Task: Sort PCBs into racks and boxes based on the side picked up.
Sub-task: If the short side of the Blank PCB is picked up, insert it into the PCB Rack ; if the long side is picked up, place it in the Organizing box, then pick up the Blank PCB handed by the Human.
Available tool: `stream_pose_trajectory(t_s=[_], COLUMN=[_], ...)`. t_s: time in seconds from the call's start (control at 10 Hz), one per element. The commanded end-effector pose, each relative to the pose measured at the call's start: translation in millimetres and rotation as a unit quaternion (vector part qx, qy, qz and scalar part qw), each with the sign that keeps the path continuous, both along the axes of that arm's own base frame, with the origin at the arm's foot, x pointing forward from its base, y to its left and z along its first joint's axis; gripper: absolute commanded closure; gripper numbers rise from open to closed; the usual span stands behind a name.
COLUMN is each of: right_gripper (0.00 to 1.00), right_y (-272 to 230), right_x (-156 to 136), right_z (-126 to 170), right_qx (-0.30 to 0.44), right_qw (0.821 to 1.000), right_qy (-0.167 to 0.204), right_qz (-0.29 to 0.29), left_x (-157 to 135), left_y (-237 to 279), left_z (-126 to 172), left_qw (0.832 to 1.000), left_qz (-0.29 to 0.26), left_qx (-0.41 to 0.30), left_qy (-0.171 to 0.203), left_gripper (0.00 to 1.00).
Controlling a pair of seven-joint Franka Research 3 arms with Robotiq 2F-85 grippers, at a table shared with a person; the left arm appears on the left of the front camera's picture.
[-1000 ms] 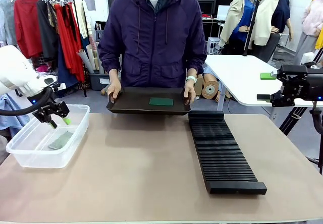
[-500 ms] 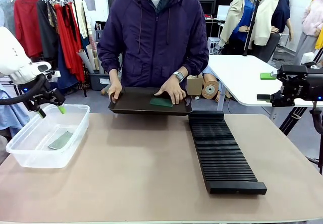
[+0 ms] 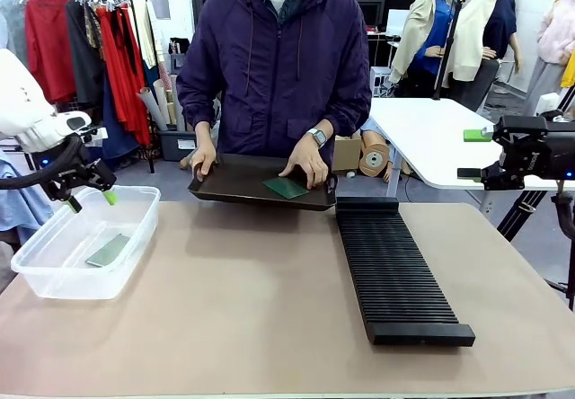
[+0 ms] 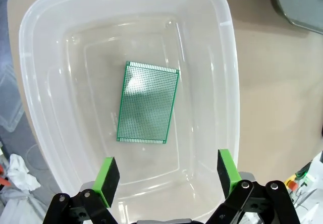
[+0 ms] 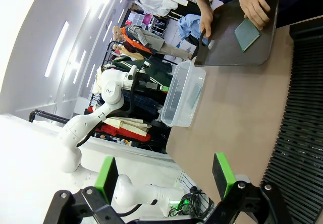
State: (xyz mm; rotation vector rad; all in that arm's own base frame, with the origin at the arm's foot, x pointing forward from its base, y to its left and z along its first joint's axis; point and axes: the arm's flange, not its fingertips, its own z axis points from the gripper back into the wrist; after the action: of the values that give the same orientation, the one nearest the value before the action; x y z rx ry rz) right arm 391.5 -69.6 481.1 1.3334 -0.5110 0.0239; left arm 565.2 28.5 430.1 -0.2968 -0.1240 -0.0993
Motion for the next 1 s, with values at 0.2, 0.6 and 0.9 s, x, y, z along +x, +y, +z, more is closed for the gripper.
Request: stream_pose_trajectory(t_s=[0.2, 0.6, 0.9], right_gripper=[0.0, 0.0, 0.0], right_y=[2, 2, 2], right_x=[2, 2, 2], right_z=[3, 3, 3], right_qx=[0.009, 0.009, 0.009], right_qw=[1.0, 1.0, 1.0], right_qy=[-0.005, -0.005, -0.005], right_qz=[-0.002, -0.002, -0.002], left_x=[7, 13, 13], left_y=[0, 13, 39], left_z=[-1, 0, -3], left_qw=[1.0, 0.982, 0.934], left_qz=[0.008, 0.009, -0.024], left_qx=[-0.013, -0.188, -0.357], left_qy=[0.01, -0.002, 0.006], left_gripper=[0.0, 0.0, 0.0])
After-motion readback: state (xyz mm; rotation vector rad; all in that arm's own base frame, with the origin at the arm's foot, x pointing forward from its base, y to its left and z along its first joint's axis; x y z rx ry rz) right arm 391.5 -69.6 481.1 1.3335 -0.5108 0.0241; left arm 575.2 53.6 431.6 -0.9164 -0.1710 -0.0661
